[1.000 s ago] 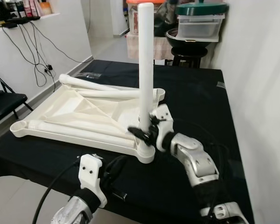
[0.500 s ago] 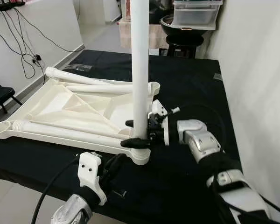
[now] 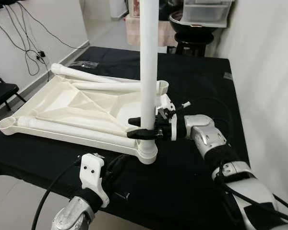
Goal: Building children table
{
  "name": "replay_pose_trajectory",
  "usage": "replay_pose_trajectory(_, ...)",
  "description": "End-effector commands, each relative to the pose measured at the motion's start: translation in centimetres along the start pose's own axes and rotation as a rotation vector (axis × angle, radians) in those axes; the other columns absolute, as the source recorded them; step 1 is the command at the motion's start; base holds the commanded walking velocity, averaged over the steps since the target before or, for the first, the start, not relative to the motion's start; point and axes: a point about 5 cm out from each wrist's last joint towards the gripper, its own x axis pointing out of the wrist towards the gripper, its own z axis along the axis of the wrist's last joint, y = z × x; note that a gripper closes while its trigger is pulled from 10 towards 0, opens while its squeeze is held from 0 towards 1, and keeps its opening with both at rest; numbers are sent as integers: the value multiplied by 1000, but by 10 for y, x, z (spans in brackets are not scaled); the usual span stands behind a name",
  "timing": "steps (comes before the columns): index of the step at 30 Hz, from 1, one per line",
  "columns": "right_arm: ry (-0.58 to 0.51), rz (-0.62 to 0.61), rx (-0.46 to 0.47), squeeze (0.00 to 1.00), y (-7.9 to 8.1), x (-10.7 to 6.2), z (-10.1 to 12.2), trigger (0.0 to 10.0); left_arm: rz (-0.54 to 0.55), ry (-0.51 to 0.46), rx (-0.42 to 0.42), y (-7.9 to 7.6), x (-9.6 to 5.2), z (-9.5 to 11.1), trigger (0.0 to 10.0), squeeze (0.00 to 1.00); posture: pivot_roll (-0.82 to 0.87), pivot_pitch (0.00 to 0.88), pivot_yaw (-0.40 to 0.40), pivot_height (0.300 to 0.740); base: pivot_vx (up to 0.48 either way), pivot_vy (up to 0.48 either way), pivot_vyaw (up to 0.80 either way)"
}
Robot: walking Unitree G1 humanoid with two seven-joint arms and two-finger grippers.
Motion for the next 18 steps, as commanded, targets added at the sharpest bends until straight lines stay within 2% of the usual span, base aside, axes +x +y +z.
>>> replay_pose_trajectory(1, -19, -58, 31, 0, 1, -7, -7, 0, 5, 10, 1, 0, -2, -2, 10000, 0, 26, 75, -6, 740, 0, 0, 0)
replay_pose_trajectory(2, -19, -109, 40, 0, 4, -10, -12, 0, 4, 10, -1, 0, -3, -2, 10000, 0, 21, 75, -7, 740, 0, 0, 0)
replay_pose_trajectory(3, -1, -237, 72, 0, 7, -7, -21, 0, 2, 12, -2, 1, -3, -2, 10000, 0, 21, 74, -12, 740, 0, 0, 0)
replay_pose_trajectory(4, -1, -237, 72, 0, 7, -7, -21, 0, 2, 12, -2, 1, -3, -2, 10000, 0, 21, 74, -12, 740, 0, 0, 0)
replay_pose_trajectory(5, 21, -493, 82, 0, 5, -1, -29, 0, 1, 14, -2, 1, -4, -2, 10000, 0, 21, 74, -14, 740, 0, 0, 0)
replay_pose_trajectory(6, 21, -493, 82, 0, 5, -1, -29, 0, 1, 14, -2, 1, -4, -2, 10000, 0, 21, 74, -14, 740, 0, 0, 0)
replay_pose_trajectory(7, 29, -685, 157, 0, 21, 7, -42, 0, 0, 14, -3, 1, -4, -2, 10000, 0, 12, 80, -11, 740, 0, 0, 0)
replay_pose_trajectory(8, 49, -781, 170, 0, 34, 13, -47, 0, -2, 16, -3, 2, -4, -2, 10000, 0, 16, 81, 1, 740, 0, 0, 0)
replay_pose_trajectory(9, 34, -829, 181, 0, 35, 13, -46, 0, -2, 19, -2, 3, -4, -3, 10000, 0, 0, 60, 11, 740, 0, 0, 0)
replay_pose_trajectory(15, 34, -814, 158, 0, 26, 14, -43, 0, -8, 27, -3, 4, -4, -4, 10000, 0, 14, 58, -5, 740, 0, 0, 0)
replay_pose_trajectory(18, 68, -808, 151, 0, 31, 19, -44, 0, 13, 16, 5, 5, -4, -4, 10000, 0, 17, 53, -10, 740, 0, 0, 0)
